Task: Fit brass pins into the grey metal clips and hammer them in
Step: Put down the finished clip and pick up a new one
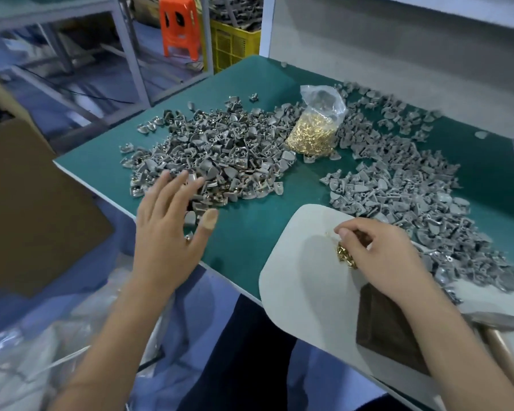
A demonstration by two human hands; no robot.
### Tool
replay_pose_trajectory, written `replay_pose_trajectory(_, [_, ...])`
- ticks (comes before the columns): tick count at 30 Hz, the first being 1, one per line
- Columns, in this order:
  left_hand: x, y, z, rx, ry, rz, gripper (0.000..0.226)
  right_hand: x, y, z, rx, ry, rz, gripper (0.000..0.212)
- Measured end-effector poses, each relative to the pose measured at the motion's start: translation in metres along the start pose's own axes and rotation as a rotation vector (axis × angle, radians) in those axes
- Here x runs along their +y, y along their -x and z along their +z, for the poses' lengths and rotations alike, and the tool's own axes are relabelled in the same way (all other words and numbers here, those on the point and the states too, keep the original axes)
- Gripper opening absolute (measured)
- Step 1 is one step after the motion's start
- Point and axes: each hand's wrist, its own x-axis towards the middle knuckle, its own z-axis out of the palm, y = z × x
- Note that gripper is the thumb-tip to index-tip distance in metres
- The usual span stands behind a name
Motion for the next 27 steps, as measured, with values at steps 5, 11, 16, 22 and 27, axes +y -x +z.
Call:
replay_pose_trajectory(5, [-0.026, 0.023, -0.006, -0.209, -0.144, -0.229, 0.115, -0.069, 0.004, 0.017, 0.081, 0.009, -0.138, 0.023])
replay_pose_trajectory(11, [-0.048, -0.005, -0.006, -0.274, -0.177, -0.270, 0.113, -0.182, 0.009, 0.111, -0.069, -0.079, -0.152, 0.064])
replay_pose_trajectory(16, [-0.074, -0.036, -0.010, -0.350, -0.228, -0.267, 0.116, -0.183, -0.045, 0.158, -0.048, 0.055, -0.036, 0.090])
replay_pose_trajectory(22, [-0.089, -0.057, 0.002, -0.419, -0.209, -0.241, 0.116, -0.169, -0.086, 0.178, -0.072, 0.219, 0.022, 0.094])
replay_pose_trajectory(27, [-0.095, -0.075, 0.014, -0.427, -0.175, -0.245, 0.121, -0.164, -0.106, 0.177, -0.065, 0.241, 0.019, 0.089])
